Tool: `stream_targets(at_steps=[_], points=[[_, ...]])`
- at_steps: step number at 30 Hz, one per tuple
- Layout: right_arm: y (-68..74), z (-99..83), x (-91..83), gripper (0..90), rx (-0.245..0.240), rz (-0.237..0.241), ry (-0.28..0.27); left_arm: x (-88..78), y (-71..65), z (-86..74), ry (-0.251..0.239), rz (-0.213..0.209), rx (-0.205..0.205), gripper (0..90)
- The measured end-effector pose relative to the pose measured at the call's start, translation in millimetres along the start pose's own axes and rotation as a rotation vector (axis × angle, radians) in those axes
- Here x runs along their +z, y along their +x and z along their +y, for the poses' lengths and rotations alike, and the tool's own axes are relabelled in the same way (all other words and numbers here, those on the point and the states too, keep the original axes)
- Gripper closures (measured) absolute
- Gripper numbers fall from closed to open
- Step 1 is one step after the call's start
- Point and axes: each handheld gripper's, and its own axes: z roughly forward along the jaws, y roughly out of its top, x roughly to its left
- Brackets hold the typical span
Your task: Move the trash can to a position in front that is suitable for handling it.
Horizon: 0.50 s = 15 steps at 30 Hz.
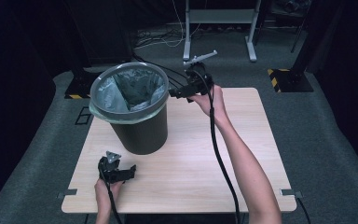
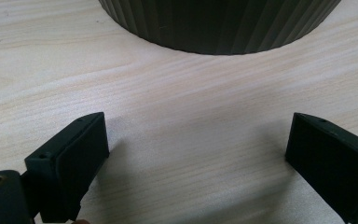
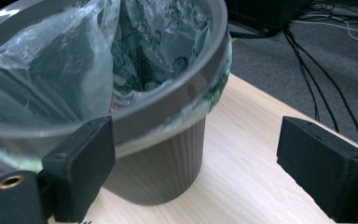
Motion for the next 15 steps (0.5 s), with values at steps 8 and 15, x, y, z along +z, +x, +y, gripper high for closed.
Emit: stream_targets(at_steps=[8, 15], points=[[2.7, 17.4, 15.1, 10.2, 0.011, 0.001, 0.013, 0.1, 0.2, 0.0, -0.001, 0.0, 0.002, 5.6], [4.6, 31.2, 36.0, 14.3, 0.036, -0.005, 0.05, -0.2, 0.0, -0.1, -0.001, -0.002, 0.002, 6.0]])
